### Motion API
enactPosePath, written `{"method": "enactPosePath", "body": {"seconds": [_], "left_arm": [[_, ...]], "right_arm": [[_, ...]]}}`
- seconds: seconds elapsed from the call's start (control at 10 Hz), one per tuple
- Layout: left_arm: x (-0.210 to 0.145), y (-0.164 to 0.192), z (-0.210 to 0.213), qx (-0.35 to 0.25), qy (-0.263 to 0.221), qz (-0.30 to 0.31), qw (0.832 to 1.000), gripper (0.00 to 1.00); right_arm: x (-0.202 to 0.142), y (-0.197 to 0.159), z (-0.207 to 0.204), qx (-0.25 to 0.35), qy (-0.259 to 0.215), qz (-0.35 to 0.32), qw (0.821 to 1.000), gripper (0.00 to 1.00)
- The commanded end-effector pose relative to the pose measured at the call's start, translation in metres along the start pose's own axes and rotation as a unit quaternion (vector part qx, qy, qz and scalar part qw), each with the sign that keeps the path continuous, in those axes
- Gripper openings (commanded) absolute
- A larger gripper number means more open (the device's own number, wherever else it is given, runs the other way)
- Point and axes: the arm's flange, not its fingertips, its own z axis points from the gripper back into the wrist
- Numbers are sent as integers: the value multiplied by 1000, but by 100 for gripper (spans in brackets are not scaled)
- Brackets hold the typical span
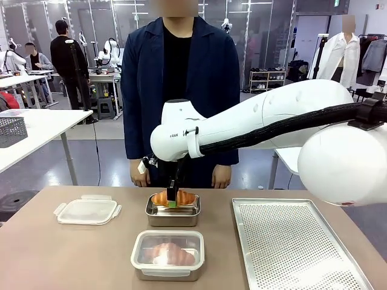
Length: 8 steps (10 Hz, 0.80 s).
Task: Place the bread into the airtight container.
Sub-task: Pick up a Butter Roll and place it into an empty Airtight Container.
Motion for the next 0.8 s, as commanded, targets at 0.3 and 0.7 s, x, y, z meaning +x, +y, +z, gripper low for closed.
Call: {"method": "enactPosePath", "body": {"seconds": [0.3, 0.7], "left_arm": [[0, 0, 2, -3, 2, -6, 1000, 100], [0, 0, 2, -3, 2, -6, 1000, 100]], "right_arm": [[-9, -2, 7, -1, -3, 1, 1000, 100], [-7, -5, 2, -2, -1, 0, 1000, 100]]}}
